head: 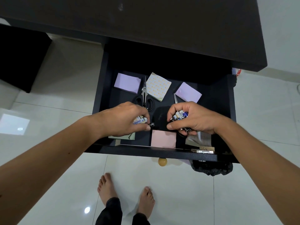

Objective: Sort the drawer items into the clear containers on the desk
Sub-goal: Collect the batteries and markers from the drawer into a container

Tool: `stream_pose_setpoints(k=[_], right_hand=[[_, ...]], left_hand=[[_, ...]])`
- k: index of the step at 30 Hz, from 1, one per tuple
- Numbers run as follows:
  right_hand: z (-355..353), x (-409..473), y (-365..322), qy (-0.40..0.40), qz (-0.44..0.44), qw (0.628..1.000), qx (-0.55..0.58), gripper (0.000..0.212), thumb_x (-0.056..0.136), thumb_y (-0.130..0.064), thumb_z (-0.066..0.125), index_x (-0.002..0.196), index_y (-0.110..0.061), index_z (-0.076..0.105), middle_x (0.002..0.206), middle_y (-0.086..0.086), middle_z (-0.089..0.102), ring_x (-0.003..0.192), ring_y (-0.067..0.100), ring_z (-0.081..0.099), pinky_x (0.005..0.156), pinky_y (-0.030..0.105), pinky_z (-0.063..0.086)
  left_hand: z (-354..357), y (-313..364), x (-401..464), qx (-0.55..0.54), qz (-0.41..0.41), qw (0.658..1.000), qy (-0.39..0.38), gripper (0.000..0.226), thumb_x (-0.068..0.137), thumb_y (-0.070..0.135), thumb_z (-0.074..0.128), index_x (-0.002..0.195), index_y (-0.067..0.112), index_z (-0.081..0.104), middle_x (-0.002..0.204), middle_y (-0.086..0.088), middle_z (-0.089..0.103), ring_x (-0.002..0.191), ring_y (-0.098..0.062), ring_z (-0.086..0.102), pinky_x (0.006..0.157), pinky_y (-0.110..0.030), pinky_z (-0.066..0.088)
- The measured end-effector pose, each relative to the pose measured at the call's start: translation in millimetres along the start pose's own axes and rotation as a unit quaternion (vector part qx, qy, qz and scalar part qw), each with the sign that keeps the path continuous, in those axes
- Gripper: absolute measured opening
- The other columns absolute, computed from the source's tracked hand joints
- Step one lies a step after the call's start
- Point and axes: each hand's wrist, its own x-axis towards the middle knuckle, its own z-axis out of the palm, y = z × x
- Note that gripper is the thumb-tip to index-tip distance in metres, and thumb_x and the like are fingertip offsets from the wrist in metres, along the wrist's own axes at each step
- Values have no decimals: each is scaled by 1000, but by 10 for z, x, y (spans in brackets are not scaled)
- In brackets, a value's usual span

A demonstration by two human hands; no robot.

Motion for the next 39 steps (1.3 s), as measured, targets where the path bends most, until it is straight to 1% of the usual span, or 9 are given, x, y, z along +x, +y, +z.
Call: stream_pose_setpoints(k=[4, 7, 10, 13, 17, 23, 30, 36, 39], right_hand=[[70, 86, -127, 33, -1, 997, -70, 13, 88, -22, 84, 94, -25, 73, 67, 13, 70, 49, 24, 54, 47, 28, 35], [199, 181, -255, 46, -53, 989, -127, 15, 94, -20, 78, 103, -31, 79, 65, -6, 73, 44, 12, 58, 45, 25, 41], [303, 303, -341, 69, -99, 980, -157, 19, 92, -21, 81, 107, -33, 81, 79, -20, 76, 54, 9, 68, 44, 21, 45], [354, 400, -351, 107, -98, 968, -206, 23, 91, -25, 83, 110, -37, 79, 66, -37, 66, 46, 4, 64, 46, 9, 41], [361, 497, -297, 186, -107, 955, -204, 26, 88, -30, 85, 111, -40, 81, 88, -16, 76, 53, 8, 68, 54, 12, 47], [363, 569, -276, 208, -129, 936, -254, 18, 87, -33, 84, 103, -40, 81, 103, -11, 77, 95, 12, 71, 86, 40, 60], [205, 609, -290, 224, -150, 889, -370, 29, 95, -28, 76, 123, -34, 78, 101, -8, 67, 86, 10, 55, 81, 29, 47], [279, 607, -289, 164, -149, 896, -385, 31, 89, -44, 81, 119, -34, 78, 101, -16, 63, 97, 5, 58, 85, 27, 48], [330, 630, -271, 186, -157, 894, -375, 34, 85, -47, 84, 115, -33, 80, 99, -13, 63, 96, 7, 58, 81, 25, 44]], left_hand=[[-146, 13, -120, -36, -7, 999, 34, 15, 95, 52, 68, 101, 38, 65, 104, 18, 62, 94, 0, 59, 76, -17, 43], [-277, 16, -197, -42, -5, 998, 51, 15, 95, 49, 70, 101, 37, 64, 98, 17, 62, 85, 9, 60, 68, -12, 43], [-403, -15, -267, -71, -8, 994, 82, 15, 95, 42, 74, 101, 31, 66, 83, 18, 63, 73, 10, 61, 59, -12, 43], [-455, -51, -320, -80, 9, 991, 109, 14, 94, 36, 76, 102, 29, 67, 77, 18, 62, 68, 5, 60, 59, -10, 42], [-431, -100, -344, -87, 24, 986, 141, 13, 94, 36, 76, 99, 35, 65, 78, 18, 64, 69, -3, 61, 57, -12, 42], [-397, -133, -344, -134, 26, 974, 181, 16, 93, 32, 78, 104, 33, 66, 93, 22, 69, 82, 2, 67, 66, -13, 50], [-381, -138, -300, -142, 21, 972, 186, 17, 93, 32, 79, 106, 29, 69, 93, 14, 72, 80, -4, 69, 64, -17, 52], [-349, -141, -281, -127, 28, 974, 188, 16, 93, 32, 78, 107, 30, 69, 95, 18, 71, 85, -4, 69, 69, -23, 55], [-343, -145, -280, -125, 29, 973, 190, 16, 93, 32, 78, 107, 31, 69, 96, 17, 72, 86, -4, 69, 69, -22, 55]])
